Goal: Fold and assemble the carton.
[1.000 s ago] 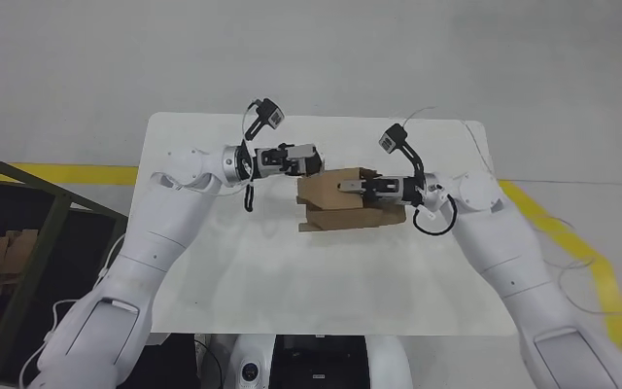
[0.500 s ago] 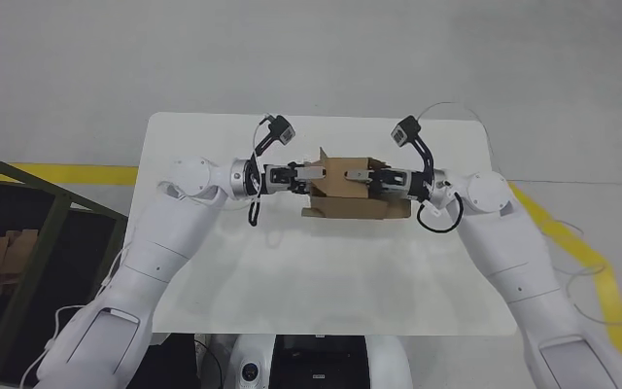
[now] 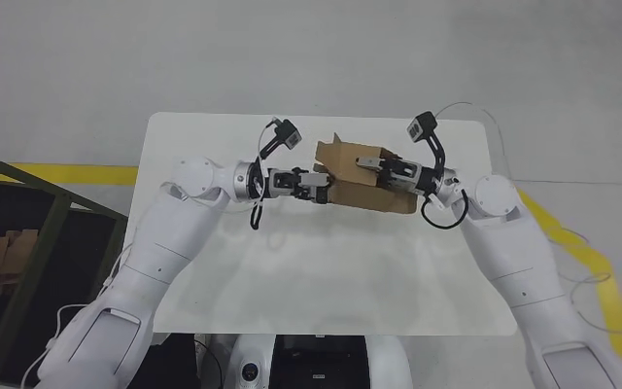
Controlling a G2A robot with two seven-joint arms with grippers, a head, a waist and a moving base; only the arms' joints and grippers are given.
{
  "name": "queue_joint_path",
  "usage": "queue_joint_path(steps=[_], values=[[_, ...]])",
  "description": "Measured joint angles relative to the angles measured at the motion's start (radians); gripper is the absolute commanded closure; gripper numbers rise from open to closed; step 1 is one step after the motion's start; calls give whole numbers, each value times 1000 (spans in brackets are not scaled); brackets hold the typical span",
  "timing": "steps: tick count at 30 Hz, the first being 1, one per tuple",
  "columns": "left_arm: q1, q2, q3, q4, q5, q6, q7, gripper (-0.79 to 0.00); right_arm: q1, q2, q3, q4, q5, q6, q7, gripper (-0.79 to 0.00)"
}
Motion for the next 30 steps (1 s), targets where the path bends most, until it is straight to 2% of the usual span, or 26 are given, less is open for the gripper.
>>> queue_joint_path(steps=[17,30], values=[[-10,-10,41,-14,-8,12,-14,-785,-20,-1,20,-33,-20,22,-69,0],[-40,-24,73,16,-30,11,-15,-785,-29,-9,3,-67,-40,35,-105,0]])
